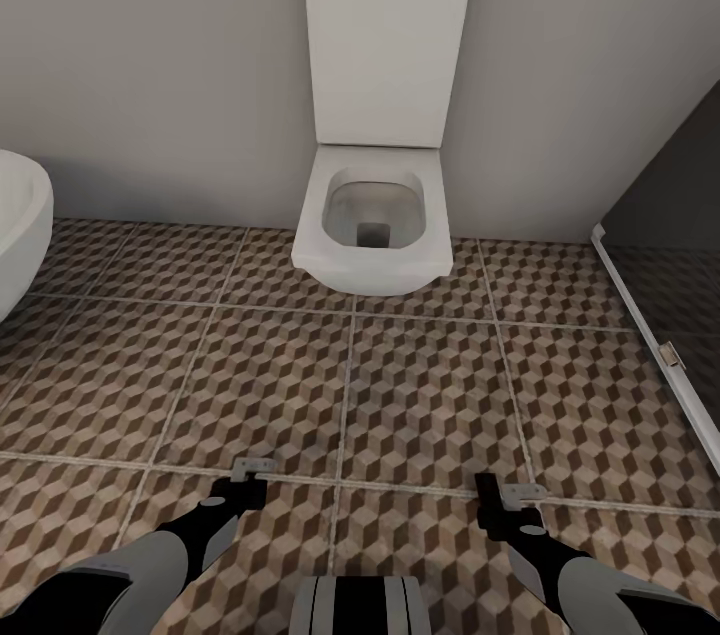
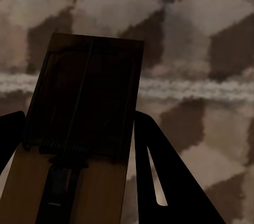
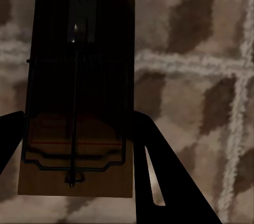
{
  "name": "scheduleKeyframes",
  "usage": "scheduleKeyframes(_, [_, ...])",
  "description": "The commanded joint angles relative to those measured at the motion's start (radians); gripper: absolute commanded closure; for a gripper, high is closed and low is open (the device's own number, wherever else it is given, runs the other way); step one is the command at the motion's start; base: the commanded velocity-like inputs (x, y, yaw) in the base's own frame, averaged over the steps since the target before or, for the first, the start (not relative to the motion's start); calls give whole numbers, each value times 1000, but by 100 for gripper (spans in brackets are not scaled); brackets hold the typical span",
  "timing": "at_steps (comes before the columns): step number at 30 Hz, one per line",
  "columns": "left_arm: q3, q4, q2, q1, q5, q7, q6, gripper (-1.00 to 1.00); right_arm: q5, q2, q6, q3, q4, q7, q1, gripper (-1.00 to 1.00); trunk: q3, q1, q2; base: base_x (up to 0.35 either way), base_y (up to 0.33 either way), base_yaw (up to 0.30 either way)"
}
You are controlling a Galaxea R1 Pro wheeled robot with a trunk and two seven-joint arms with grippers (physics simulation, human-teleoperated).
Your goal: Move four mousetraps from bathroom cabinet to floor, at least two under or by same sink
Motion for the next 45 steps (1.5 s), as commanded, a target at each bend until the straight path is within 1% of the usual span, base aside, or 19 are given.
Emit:
scheduleKeyframes(1, [-9,1,0,-1,2,4,-4,100,8,0,-3,-9,1,-2,-1,100,-1,0,0,0,0,0])
scheduleKeyframes(16, [-9,1,-3,-1,4,6,-5,100,13,0,-6,-6,1,-2,-1,100,-1,0,0,0,0,0])
scheduleKeyframes(33, [-4,5,-21,0,11,13,-2,100,8,-6,-7,-7,1,-2,-1,100,-1,0,0,0,0,0])
scheduleKeyframes(40, [-4,5,-20,-1,11,14,-2,100,11,0,-6,-5,1,-2,-1,100,-28,3,-2,0,0,0])
scheduleKeyframes(45, [-4,5,-20,0,11,14,-2,100,12,0,-7,-3,1,-2,-1,100,-28,3,-2,0,0,0])
